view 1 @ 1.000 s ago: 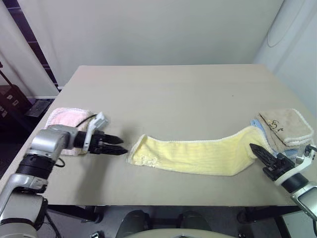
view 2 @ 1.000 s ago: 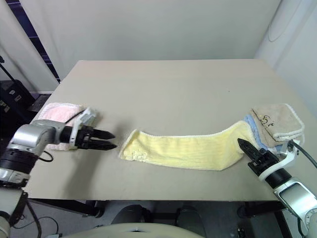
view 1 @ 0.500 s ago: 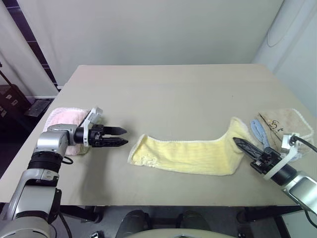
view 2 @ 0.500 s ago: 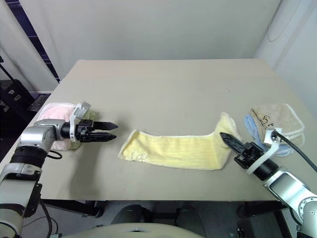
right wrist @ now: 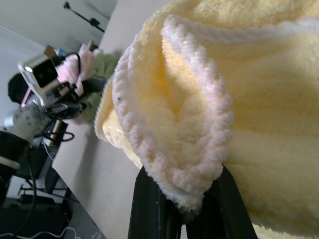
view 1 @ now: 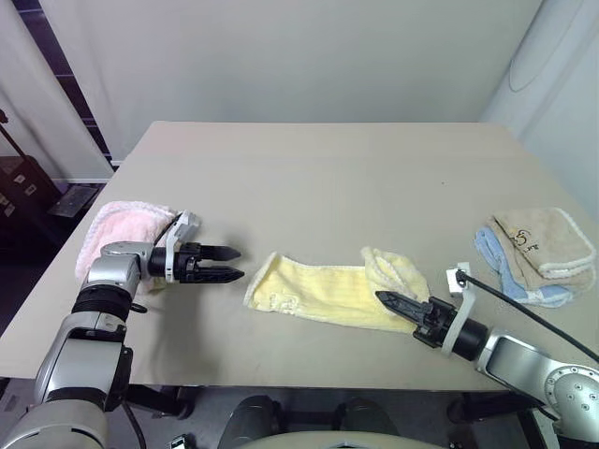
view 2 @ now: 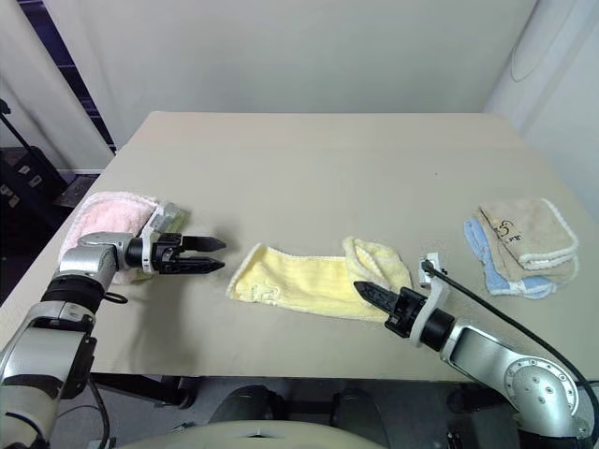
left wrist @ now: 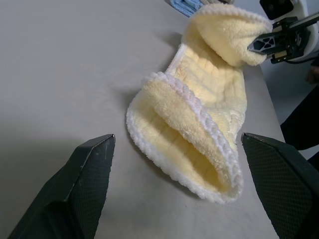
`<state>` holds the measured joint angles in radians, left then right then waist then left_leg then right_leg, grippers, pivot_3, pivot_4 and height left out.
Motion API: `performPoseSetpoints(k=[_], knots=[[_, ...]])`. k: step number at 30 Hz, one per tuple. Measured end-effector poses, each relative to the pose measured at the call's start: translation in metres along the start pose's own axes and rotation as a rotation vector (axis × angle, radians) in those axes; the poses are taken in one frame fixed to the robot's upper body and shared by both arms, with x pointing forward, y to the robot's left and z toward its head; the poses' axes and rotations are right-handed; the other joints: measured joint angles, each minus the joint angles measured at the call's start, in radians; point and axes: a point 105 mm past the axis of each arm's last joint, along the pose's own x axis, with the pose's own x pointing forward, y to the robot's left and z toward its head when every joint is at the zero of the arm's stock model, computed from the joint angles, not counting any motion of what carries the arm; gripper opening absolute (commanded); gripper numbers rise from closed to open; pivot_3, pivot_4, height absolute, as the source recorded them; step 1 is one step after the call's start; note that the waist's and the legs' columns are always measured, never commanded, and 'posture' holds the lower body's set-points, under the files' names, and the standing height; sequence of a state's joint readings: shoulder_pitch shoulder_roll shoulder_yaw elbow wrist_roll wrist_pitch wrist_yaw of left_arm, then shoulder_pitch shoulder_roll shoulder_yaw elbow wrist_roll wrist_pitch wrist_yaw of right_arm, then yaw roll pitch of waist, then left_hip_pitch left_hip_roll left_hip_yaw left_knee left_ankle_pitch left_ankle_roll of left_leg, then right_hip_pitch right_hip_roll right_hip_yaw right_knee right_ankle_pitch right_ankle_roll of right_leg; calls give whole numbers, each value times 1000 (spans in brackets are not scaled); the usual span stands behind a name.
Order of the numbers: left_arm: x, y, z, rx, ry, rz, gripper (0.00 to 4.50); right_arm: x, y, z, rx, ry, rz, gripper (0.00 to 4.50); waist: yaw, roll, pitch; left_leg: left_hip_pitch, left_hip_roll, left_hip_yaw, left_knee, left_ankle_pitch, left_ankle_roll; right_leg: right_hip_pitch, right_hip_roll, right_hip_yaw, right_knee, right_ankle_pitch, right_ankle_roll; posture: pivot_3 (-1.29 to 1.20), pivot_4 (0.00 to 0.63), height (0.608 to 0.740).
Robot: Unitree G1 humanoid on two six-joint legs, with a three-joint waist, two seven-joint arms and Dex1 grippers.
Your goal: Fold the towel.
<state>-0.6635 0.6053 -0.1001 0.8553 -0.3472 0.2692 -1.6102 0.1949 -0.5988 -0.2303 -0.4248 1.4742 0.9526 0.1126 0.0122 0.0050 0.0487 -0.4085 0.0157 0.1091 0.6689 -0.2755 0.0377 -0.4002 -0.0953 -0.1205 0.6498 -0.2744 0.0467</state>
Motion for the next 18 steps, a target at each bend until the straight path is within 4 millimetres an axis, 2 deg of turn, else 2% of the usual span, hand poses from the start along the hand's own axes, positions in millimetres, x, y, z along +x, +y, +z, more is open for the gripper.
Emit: performPoseSetpoints(k=[5,9,10,13,18], knots=[[1,0,1,4,1,-4,4264,6,1,-13,-121,58,-15,29,0,-1,0,0,0,0,0,0,0,0,1,0,0,0,0,0,0,740],[3,0,9,1,-19,-12,4264,8,3,-20,-189,73,-7,29,1,-3,-1,0,0,0,0,0,0,0,1,0,0,0,0,0,0,740],[3,0,11,-3,-27,-13,4264,8,3,-23,-198,81,-4,496,0,-4,-1,0,0,0,0,0,0,0,1,0,0,0,0,0,0,740],[6,-2,22,-18,-54,-34,4500,10,3,-25,-216,76,8,1414,-1,-5,-1,0,0,0,1,0,0,1,1,0,0,0,0,0,0,740],[14,-8,46,17,-115,-71,4500,10,7,-24,-233,59,33,3207,0,-6,-2,0,0,0,2,0,0,1,1,0,0,0,1,0,0,740]])
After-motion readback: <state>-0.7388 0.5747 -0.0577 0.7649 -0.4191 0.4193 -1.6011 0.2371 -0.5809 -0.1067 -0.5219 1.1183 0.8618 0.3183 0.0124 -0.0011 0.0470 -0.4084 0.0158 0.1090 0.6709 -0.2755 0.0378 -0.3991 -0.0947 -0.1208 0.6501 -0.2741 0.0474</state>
